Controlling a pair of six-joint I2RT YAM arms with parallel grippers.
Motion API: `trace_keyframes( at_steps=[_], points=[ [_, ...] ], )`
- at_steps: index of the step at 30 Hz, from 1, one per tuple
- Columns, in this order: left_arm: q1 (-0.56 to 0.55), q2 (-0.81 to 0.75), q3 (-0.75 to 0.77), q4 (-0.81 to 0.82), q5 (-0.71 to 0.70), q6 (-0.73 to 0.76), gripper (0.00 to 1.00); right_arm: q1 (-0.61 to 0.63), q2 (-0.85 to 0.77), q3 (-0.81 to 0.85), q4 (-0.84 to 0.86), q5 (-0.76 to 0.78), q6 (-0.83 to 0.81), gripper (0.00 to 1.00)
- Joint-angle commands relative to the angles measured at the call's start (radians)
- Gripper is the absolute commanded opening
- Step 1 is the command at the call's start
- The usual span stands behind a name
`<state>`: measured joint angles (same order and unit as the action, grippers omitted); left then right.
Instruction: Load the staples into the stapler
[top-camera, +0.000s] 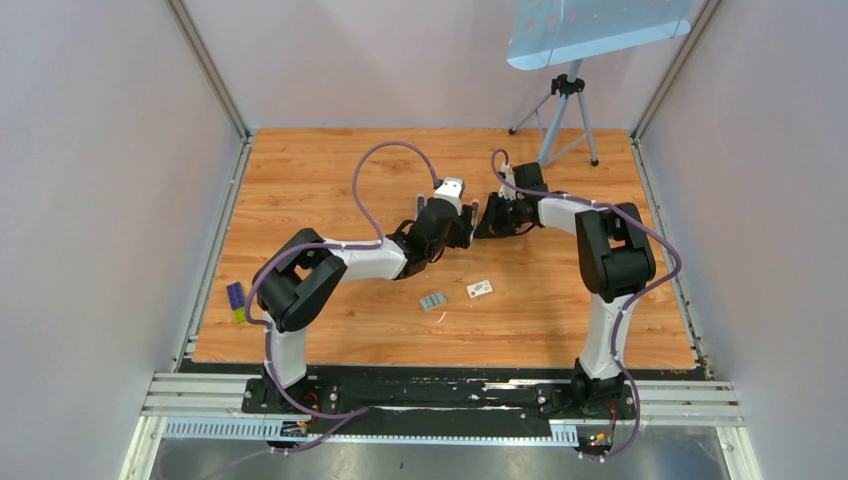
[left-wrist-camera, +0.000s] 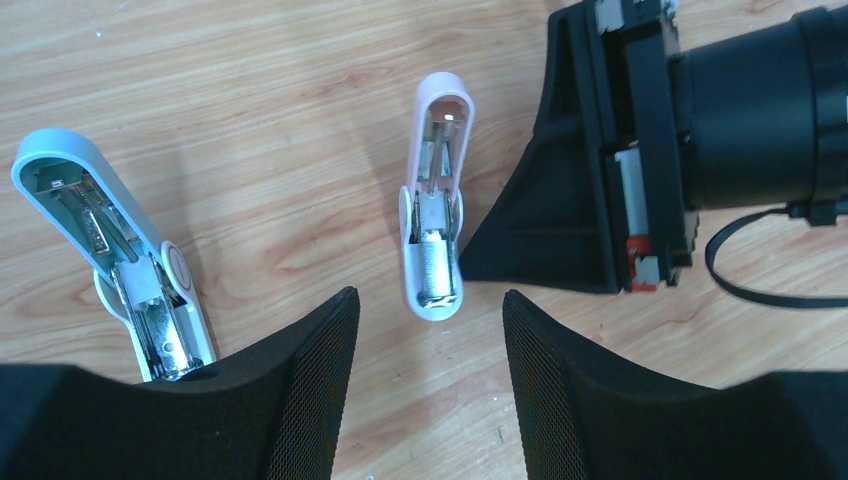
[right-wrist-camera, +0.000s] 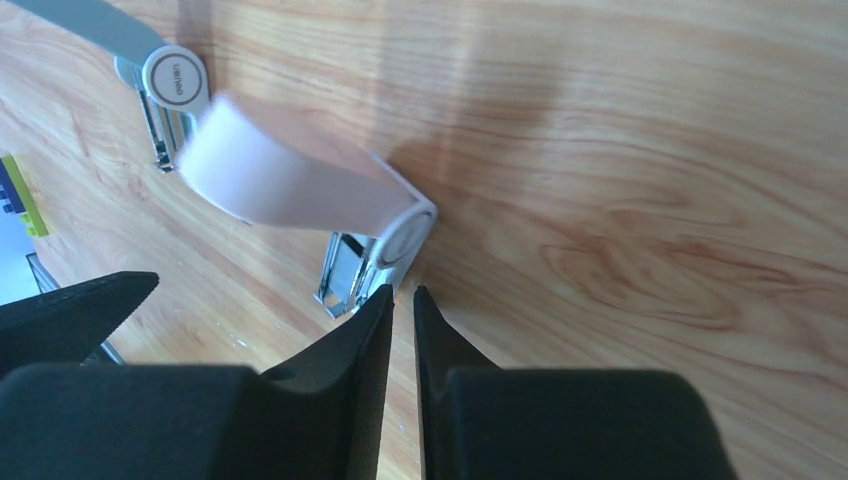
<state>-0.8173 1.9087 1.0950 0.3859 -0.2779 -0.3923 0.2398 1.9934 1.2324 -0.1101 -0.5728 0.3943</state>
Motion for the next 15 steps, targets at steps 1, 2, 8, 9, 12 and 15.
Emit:
trace_keyframes(
  at_steps=[1, 2, 8, 9, 12, 15],
  points=[
    [0.001, -0.004, -0.003, 0.017, -0.025, 0.029, 0.58, 0.050, -0.019, -0.041, -0.004, 0.031, 0.024, 0.17],
    [0.001, -0.001, -0.004, 0.021, -0.027, 0.036, 0.58, 0.052, -0.021, -0.045, -0.001, 0.030, 0.026, 0.17],
    [0.001, 0.039, 0.011, 0.051, -0.014, 0.120, 0.58, 0.036, -0.056, -0.051, -0.061, 0.069, -0.008, 0.17],
    [0.002, 0.045, 0.012, 0.052, -0.011, 0.133, 0.58, 0.023, -0.071, -0.059, -0.064, 0.071, -0.008, 0.18],
    [0.015, 0.066, 0.010, 0.070, 0.058, 0.168, 0.59, -0.027, -0.110, -0.076, -0.062, 0.082, -0.002, 0.19],
    [0.028, 0.087, 0.017, 0.069, 0.128, 0.176, 0.59, -0.076, -0.116, -0.069, -0.033, 0.063, -0.002, 0.21]
  ],
)
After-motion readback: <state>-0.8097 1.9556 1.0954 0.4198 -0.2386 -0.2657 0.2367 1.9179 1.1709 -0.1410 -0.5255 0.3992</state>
